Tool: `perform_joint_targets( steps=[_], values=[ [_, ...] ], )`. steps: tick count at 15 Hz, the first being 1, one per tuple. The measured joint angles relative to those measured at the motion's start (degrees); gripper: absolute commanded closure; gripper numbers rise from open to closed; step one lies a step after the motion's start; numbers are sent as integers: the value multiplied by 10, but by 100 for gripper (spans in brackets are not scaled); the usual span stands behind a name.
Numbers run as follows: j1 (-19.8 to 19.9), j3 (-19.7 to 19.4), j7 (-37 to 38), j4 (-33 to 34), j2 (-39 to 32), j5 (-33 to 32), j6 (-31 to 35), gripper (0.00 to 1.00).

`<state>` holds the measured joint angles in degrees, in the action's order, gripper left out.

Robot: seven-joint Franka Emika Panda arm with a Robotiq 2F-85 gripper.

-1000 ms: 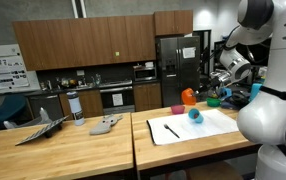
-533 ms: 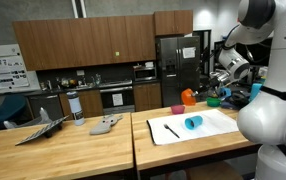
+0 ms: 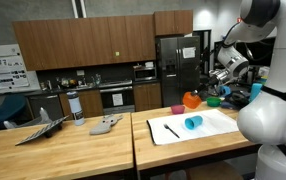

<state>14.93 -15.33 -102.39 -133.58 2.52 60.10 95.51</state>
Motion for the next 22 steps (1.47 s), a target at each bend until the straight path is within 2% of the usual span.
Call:
perform_joint_targets(
  steps=[1,2,3,5,9,12,13,15,16,22],
  values=[
    [0,0,0,0,0,0,0,84],
    [0,0,0,0,0,0,0,59],
    [0,0,0,0,0,0,0,59],
    [0,0,0,-1,-1,0,0,48],
    [-1,4,15,1,1,-3,17,21],
    [-5,10,46,7,8,-18,55,1],
    [-6,13,58,8,11,-25,64,17],
    [-9,17,78,10,16,-39,77,4],
    [-9,18,83,11,18,-41,79,1],
    [-11,19,85,6,16,-42,75,0]
  ],
)
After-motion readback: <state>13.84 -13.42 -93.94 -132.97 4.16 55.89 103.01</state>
